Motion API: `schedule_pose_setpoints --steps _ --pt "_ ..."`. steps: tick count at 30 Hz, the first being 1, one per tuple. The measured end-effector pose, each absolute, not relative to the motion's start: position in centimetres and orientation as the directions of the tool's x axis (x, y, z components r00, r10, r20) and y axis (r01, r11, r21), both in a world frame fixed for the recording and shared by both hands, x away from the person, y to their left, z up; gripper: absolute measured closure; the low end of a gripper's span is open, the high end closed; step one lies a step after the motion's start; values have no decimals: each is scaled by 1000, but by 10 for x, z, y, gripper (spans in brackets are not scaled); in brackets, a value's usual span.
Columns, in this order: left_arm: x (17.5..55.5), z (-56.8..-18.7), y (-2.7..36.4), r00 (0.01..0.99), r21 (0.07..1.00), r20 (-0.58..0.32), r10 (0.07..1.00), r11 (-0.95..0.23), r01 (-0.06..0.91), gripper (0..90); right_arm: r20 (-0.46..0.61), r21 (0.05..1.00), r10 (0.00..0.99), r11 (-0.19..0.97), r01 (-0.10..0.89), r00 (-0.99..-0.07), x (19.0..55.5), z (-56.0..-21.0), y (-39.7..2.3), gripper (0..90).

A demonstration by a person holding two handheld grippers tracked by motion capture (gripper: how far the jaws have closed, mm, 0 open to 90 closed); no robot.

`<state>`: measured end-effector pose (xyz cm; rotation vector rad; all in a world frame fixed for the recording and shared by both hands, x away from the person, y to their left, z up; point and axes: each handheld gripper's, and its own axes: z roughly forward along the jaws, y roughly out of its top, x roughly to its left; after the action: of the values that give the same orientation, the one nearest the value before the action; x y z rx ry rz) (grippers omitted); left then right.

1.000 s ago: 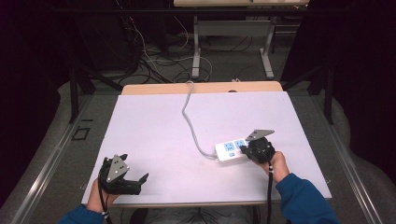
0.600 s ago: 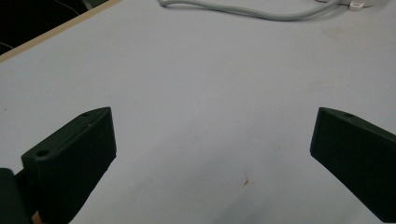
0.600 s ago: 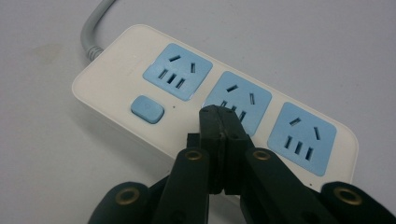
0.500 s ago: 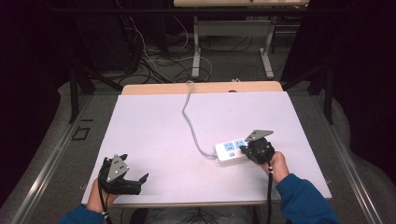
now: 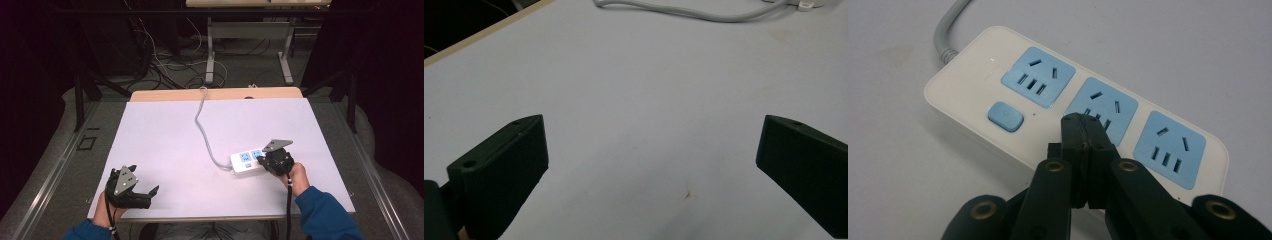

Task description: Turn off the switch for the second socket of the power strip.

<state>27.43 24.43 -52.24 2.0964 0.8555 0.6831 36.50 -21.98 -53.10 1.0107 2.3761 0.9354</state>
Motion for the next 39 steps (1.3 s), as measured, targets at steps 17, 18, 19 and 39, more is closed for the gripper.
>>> schedule_pose_setpoints --steps 17,18,19,39 --pt "274 -522 244 634 800 185 751 -490 347 2 -90 711 754 506 488 -651 364 -529 -223 900" --pt "274 -522 244 634 800 186 750 -491 346 2 -89 711 754 506 489 -651 364 -529 -223 900" --pt "274 -522 244 634 800 185 751 -490 347 2 -90 711 754 507 488 -651 363 -529 -223 900" --pt "274 -522 244 634 800 184 751 -489 347 2 -93 744 759 483 462 -644 362 -519 -226 588"
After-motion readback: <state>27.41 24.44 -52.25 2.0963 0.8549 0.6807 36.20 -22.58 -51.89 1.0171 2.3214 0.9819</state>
